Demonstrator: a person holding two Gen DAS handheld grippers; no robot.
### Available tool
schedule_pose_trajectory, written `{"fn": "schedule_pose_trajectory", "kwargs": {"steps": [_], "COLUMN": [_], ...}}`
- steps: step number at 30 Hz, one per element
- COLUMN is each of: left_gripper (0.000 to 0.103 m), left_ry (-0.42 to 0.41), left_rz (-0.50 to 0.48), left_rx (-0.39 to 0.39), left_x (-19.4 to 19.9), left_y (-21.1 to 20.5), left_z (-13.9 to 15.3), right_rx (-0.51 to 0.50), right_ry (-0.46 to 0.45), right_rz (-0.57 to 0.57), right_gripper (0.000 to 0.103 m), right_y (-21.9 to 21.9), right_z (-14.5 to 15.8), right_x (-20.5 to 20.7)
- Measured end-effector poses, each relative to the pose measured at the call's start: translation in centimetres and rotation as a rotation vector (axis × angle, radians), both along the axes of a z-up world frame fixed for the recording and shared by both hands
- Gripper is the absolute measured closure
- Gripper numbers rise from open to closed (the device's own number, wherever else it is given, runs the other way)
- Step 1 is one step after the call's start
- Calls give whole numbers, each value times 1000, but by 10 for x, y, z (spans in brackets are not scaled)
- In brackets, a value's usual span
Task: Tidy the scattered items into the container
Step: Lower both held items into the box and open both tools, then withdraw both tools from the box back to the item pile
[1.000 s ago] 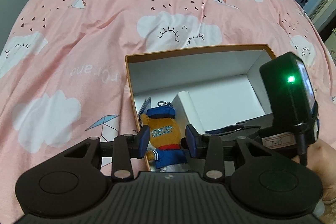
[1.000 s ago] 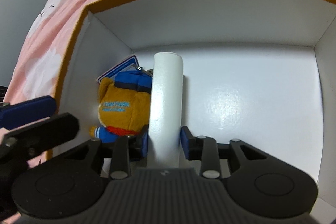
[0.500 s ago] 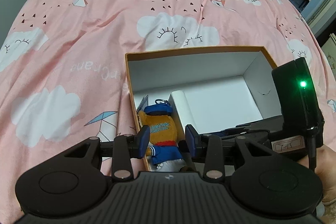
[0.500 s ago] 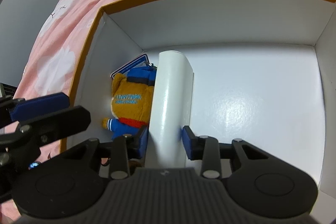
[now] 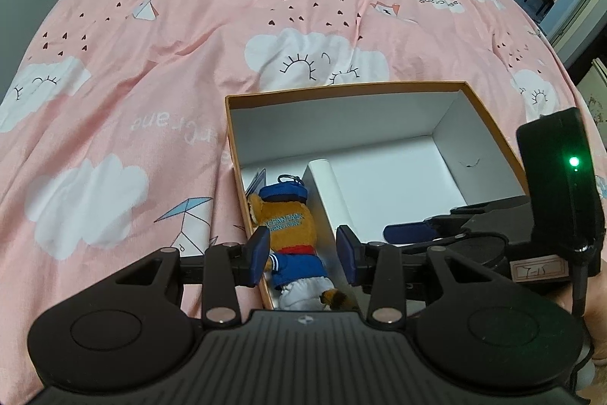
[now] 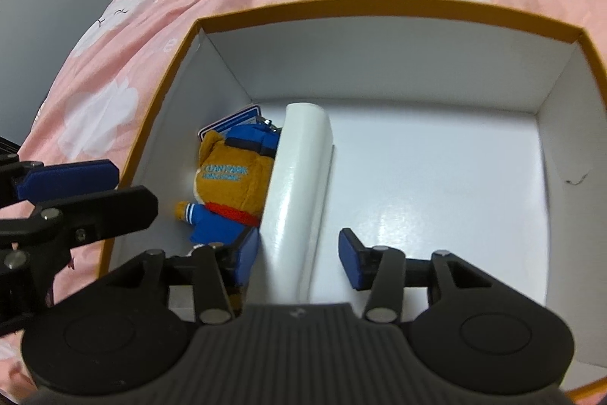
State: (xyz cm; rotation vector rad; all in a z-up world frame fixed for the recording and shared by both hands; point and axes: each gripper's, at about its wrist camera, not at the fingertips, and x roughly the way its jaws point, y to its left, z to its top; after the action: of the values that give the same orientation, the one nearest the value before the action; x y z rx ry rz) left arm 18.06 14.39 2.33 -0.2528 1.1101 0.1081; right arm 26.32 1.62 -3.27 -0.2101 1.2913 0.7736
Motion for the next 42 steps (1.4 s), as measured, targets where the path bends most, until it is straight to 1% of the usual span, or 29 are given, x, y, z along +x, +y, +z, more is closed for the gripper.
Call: {"fn": "schedule_pose_trajectory", "kwargs": {"steps": [4, 7, 9, 11, 15, 17, 22, 24, 26, 29, 31, 33, 35, 36, 39, 42], "left_gripper": [58, 57, 56, 54, 53, 53, 53, 53, 53, 53, 52, 48, 47, 47, 46, 46], "left_ry": [-14, -30, -53, -82, -148, -191, -303, -326, -334, -320, -305, -285, -268, -260, -232, -202], "left_rz": [-7, -11, -24, -42, -85, -104, -144, -168, -190, -216, -221, -226, -229, -230, -229, -226], "left_rx": [-3, 5, 13, 20, 38, 47, 104, 116, 101, 51, 14, -10, -32, -43, -53, -46], "left_x": [-7, -12, -17, -23, -39, -50, -77, -88, -97, -110, -116, -122, -128, -131, -140, -147], "left_y": [-5, -9, -13, -18, -32, -39, -56, -64, -71, -79, -82, -85, -89, -89, -93, -96], "left_z": [4, 9, 13, 18, 28, 33, 41, 40, 35, 23, 13, 3, -8, -13, -28, -41], "right_rx": [2, 22, 43, 73, 164, 227, 346, 376, 373, 374, 361, 356, 339, 323, 251, 228], "right_ry": [-53, -80, -105, -150, -293, -359, -502, -553, -590, -607, -597, -584, -581, -580, -552, -493], "right_rz": [-8, -23, -29, -37, -29, -29, -51, -39, -26, -31, -47, -61, -68, -70, -75, -98], "right_gripper": [51, 50, 50, 50, 50, 50, 50, 50, 50, 50, 50, 49, 44, 44, 44, 44], "right_y": [-11, -22, -29, -36, -52, -65, -99, -111, -122, -139, -150, -160, -170, -174, -182, -194], "right_z": [11, 20, 28, 37, 56, 64, 70, 71, 70, 65, 61, 54, 46, 42, 27, 13], "right_x": [-5, -6, -9, -15, -35, -48, -79, -93, -106, -122, -130, -138, -149, -155, -169, -179]}}
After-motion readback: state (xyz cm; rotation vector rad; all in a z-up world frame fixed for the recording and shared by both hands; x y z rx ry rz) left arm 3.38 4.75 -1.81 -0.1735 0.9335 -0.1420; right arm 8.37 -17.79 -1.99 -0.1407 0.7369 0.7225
